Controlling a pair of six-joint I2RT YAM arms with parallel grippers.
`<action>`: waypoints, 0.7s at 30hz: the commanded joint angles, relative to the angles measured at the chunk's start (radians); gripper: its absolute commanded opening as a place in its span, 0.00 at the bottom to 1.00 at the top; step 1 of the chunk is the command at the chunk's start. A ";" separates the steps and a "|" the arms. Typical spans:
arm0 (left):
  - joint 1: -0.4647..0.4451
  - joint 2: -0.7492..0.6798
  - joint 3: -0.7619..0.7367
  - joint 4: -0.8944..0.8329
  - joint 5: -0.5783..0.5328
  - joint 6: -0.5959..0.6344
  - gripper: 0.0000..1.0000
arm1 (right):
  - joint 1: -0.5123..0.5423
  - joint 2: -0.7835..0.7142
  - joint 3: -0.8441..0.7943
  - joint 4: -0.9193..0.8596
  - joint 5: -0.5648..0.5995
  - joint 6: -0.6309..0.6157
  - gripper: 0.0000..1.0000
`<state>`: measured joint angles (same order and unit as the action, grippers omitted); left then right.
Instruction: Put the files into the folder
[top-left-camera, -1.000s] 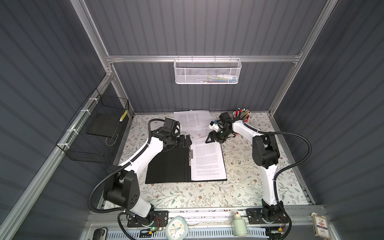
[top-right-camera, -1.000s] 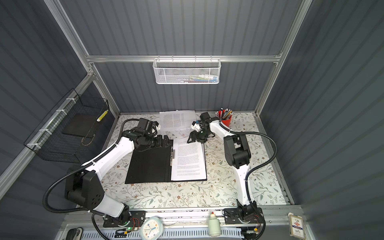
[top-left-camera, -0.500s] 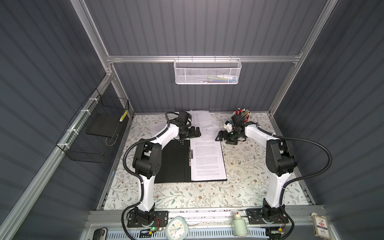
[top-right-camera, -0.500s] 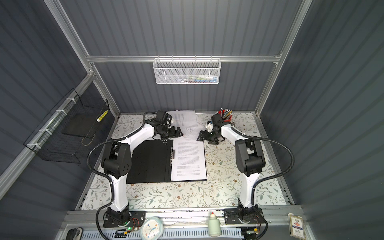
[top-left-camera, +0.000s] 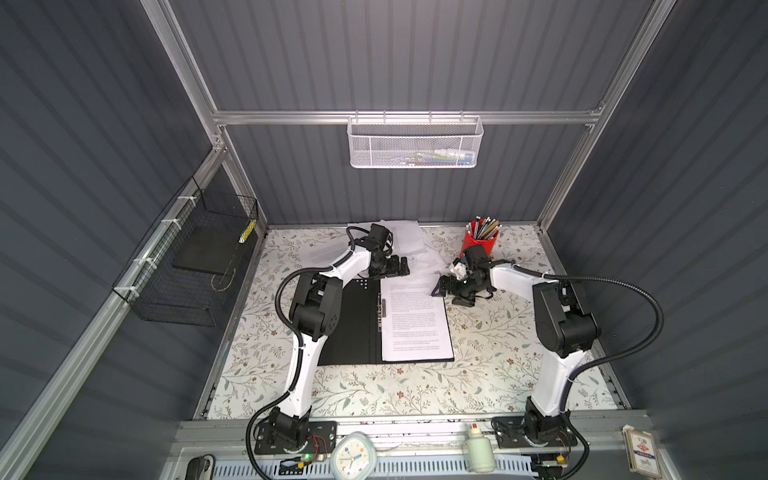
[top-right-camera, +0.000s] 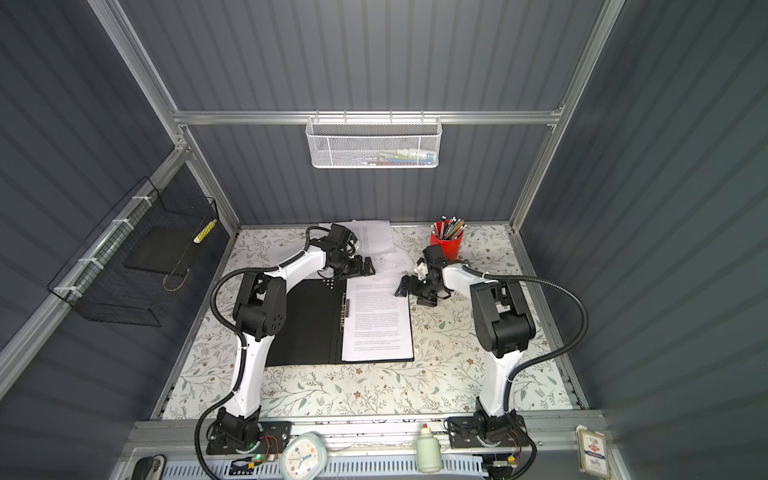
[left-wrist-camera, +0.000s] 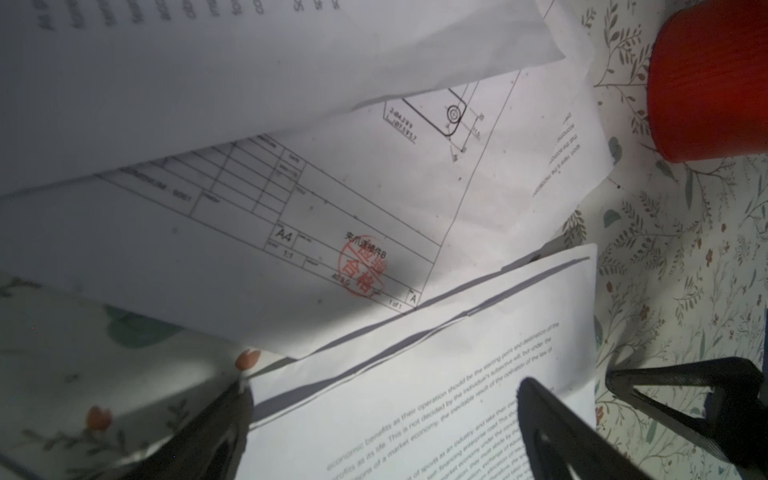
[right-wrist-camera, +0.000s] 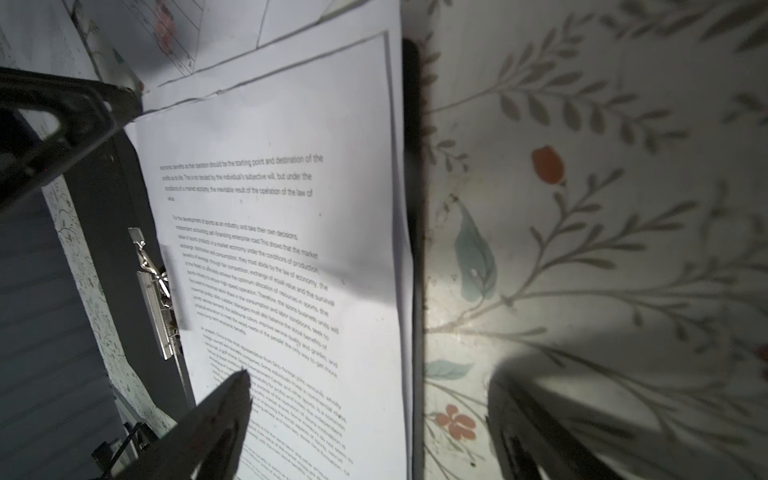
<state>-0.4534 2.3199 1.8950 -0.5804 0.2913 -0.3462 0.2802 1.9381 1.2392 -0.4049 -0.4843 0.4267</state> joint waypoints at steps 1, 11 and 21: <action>-0.023 -0.005 -0.027 -0.030 0.031 0.020 1.00 | 0.016 -0.015 -0.052 0.011 -0.024 0.037 0.90; -0.042 -0.094 -0.243 0.039 0.018 -0.005 1.00 | 0.044 -0.101 -0.184 0.080 -0.044 0.093 0.89; -0.042 -0.200 -0.364 0.072 0.031 -0.039 1.00 | 0.082 -0.131 -0.272 0.157 -0.042 0.164 0.88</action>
<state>-0.4904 2.1242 1.5509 -0.4305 0.3042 -0.3534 0.3557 1.7901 0.9936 -0.2279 -0.5400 0.5644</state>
